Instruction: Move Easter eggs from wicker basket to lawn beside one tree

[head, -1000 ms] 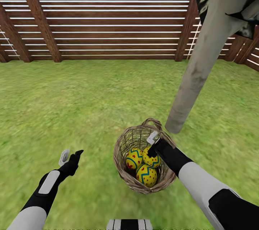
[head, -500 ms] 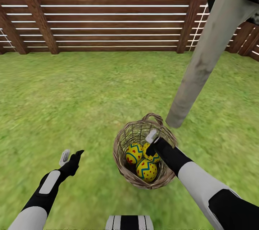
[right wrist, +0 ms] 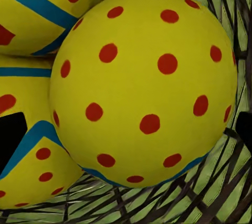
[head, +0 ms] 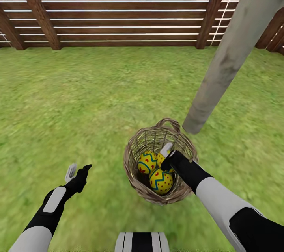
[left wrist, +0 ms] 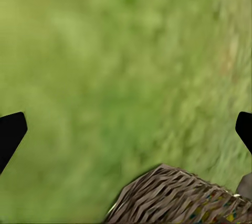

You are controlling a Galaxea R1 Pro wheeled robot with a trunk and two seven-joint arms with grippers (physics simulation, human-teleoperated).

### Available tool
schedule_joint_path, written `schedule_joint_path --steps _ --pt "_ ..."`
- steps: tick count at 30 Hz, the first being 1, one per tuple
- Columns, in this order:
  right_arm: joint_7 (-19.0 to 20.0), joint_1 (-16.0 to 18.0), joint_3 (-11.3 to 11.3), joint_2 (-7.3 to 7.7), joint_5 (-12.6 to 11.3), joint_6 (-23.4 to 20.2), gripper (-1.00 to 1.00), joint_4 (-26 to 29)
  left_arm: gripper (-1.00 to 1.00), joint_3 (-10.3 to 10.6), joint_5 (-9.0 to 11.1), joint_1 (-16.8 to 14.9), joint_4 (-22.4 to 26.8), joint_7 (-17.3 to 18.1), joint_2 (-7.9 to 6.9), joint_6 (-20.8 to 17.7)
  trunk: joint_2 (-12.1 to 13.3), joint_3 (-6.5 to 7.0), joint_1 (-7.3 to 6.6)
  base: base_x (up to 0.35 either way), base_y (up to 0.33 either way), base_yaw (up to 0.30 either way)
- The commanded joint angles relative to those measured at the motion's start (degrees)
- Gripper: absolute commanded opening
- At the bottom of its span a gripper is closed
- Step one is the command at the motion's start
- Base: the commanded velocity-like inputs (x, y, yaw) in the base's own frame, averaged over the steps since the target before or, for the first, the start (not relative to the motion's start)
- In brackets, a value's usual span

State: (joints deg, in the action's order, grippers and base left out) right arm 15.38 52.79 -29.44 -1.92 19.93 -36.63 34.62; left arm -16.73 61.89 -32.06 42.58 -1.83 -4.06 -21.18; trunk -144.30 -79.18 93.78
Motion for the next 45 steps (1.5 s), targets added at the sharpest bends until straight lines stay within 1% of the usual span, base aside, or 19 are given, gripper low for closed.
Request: schedule_joint_path --steps 1,3,11,13,15,18,19,22,25,31,32,33,35,37,38,43,45 --pt "0.4 0.03 -0.09 0.05 0.62 -0.25 1.0 0.12 1.0 -0.14 0.51 -0.02 0.06 -0.19 0.02 -0.36 -0.03 -0.27 0.01 0.0 0.0 0.0" --pt "0.37 0.03 -0.09 0.07 0.63 -0.28 1.0 0.16 1.0 -0.14 0.51 -0.02 0.05 -0.19 0.02 -0.36 -0.06 -0.71 0.06 0.0 0.0 0.0" --pt "0.2 0.03 0.0 0.16 0.64 -0.29 1.0 0.27 1.0 -0.14 0.51 -0.02 0.13 -0.18 0.02 -0.36 -0.06 -0.71 0.06 0.0 0.0 0.0" --pt "-0.84 0.03 0.0 0.14 0.64 -0.29 1.0 0.27 1.0 -0.14 0.51 -0.02 0.1 -0.19 0.02 -0.36 -0.06 -0.71 0.06 0.0 0.0 0.0" --pt "-2.76 0.04 0.0 0.09 0.59 -0.29 1.0 0.27 1.0 -0.14 0.51 -0.02 0.12 -0.14 0.02 -0.36 -0.09 -1.15 0.11 0.0 0.0 0.0" --pt "-3.39 0.03 0.0 0.03 0.56 -0.26 1.0 0.27 1.0 -0.14 0.51 -0.02 0.11 -0.12 0.02 -0.36 -0.13 -1.82 0.19 0.0 0.0 0.0" --pt "-3.54 0.03 0.0 0.05 0.56 -0.26 1.0 0.27 1.0 -0.14 0.51 -0.02 0.12 -0.11 0.02 -0.36 -0.14 -2.04 0.22 0.0 0.0 0.0" --pt "-3.66 0.04 0.0 0.07 0.55 -0.27 1.0 0.27 1.0 -0.14 0.51 -0.02 0.13 -0.1 0.02 -0.34 -0.14 -2.04 0.22 0.0 0.0 0.0" --pt "-3.69 0.03 0.0 0.04 0.55 -0.22 1.0 0.27 1.0 -0.14 0.51 -0.02 0.13 -0.1 0.02 -0.34 -0.18 -2.7 0.3 0.0 0.0 0.0" --pt "-3.69 0.04 0.0 0.02 0.55 -0.27 1.0 0.27 1.0 -0.1 0.51 -0.02 0.13 -0.1 0.02 -0.27 -0.22 -3.37 0.37 0.0 0.0 0.0" --pt "-3.66 0.05 -0.02 -0.3 2.4 0.17 1.0 0.07 1.0 -0.06 0.53 0.32 -0.2 -0.02 -0.08 0.03 -0.21 -3.36 0.36 0.0 0.0 0.0" --pt "-3.46 0.21 0.04 0.05 3.41 0.16 1.0 0.38 1.0 -0.07 0.52 0.66 -0.19 -0.02 -0.13 -0.03 -0.21 -3.36 0.36 0.0 0.0 0.0" --pt "-3.36 0.35 0.06 0.37 3.08 0.15 1.0 0.51 1.0 -0.06 0.52 1.3 -0.19 -0.02 -0.15 -0.08 -0.21 -3.36 0.36 0.0 0.0 0.0" --pt "-3.42 0.02 0.07 0.08 2.76 0.15 1.0 1.06 1.0 -0.06 0.51 1.95 -0.22 -0.02 -0.16 -0.09 -0.21 -3.36 0.36 0.0 0.0 0.0" --pt "-3.43 -0.03 0.11 0.06 2.84 0.15 -1.0 1.12 1.0 -0.06 0.51 1.99 -0.22 -0.02 -0.16 -0.09 -0.21 -3.36 0.36 0.0 0.0 0.0" --pt "-3.36 -0.06 0.17 0.05 2.8 0.15 -1.0 1.15 1.0 0.01 0.51 2.0 -0.22 -0.02 -0.16 -0.05 -0.21 -3.36 0.36 0.0 0.0 0.0" --pt "-3.34 -0.06 0.17 0.07 2.66 0.15 -1.0 1.15 1.0 0.03 0.51 2.0 -0.22 -0.02 -0.16 -0.06 -0.2 -3.14 0.33 0.0 0.0 0.0"
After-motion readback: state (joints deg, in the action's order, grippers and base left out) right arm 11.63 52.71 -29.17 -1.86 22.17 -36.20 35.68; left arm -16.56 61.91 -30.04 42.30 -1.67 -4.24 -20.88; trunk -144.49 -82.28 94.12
